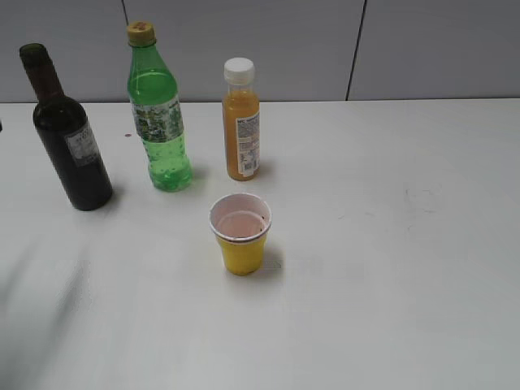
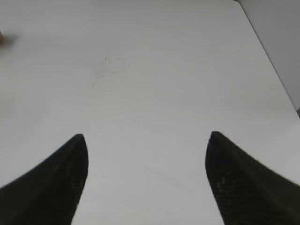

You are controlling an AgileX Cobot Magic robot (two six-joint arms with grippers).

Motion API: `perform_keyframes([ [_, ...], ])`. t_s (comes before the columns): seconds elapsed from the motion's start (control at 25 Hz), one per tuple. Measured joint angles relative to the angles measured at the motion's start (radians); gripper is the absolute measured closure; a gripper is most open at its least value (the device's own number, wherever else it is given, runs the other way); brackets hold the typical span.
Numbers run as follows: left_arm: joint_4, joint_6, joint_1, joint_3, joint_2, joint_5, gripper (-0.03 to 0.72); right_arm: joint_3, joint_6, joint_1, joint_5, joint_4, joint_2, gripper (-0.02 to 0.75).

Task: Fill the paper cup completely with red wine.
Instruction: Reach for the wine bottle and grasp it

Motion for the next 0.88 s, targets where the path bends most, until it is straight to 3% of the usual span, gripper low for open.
perform_keyframes([
  [0.12,-0.021,-0.002,-0.068,0.0,0.069,-0.084,0.106,0.0,0.0,0.0,0.0,0.0,0.0,0.147],
  [0.44,-0.225,0.08,-0.213,0.004,0.305,-0.298,0.143,0.0,0.0,0.0,0.0,-0.001,0.0,0.148],
  [0.64,-0.328,0.114,-0.232,0.004,0.428,-0.404,0.148,0.0,0.0,0.0,0.0,-0.001,0.0,0.148],
  [0.88,-0.333,0.118,-0.232,-0.002,0.568,-0.575,0.141,0.0,0.0,0.0,0.0,-0.001,0.0,0.148],
])
